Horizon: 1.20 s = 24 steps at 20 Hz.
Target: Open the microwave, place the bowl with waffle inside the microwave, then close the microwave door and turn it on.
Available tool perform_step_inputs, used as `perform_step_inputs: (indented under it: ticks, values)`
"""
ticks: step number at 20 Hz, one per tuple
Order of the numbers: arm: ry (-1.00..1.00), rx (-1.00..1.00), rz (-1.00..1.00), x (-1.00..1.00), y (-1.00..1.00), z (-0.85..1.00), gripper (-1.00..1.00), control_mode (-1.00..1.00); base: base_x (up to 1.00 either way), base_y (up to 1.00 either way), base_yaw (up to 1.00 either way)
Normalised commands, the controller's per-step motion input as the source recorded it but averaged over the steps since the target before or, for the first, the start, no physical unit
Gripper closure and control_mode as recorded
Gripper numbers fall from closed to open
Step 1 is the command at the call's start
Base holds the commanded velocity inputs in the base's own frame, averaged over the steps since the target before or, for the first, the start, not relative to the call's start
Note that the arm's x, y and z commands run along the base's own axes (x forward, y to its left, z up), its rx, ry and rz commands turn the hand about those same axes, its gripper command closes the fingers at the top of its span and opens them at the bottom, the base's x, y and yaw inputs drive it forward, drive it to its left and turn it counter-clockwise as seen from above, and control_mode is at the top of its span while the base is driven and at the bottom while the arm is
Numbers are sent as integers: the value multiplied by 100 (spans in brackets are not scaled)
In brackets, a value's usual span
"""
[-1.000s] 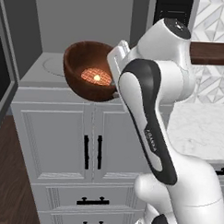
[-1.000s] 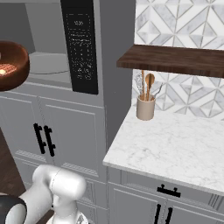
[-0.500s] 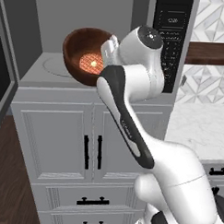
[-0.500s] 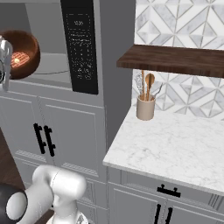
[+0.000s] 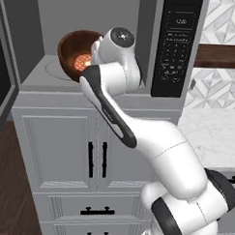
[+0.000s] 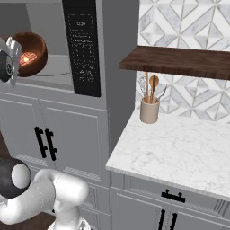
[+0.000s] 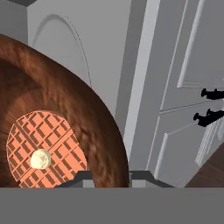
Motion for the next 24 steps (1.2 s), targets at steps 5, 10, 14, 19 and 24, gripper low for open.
perform_step_inputs:
  ticks: [5, 10, 14, 19, 24]
  values:
    - [0, 0, -25, 79, 1, 0, 100, -100, 0, 0, 0]
    - [0, -2, -21, 79, 13, 0, 100, -100, 0, 0, 0]
    - [0, 0, -8, 59, 23, -1, 100, -100, 0, 0, 0]
    - [0, 0, -11, 41, 1, -15, 100, -100, 0, 0, 0]
    - [-5, 0, -11, 0, 0, -20, -100, -100, 0, 0, 0]
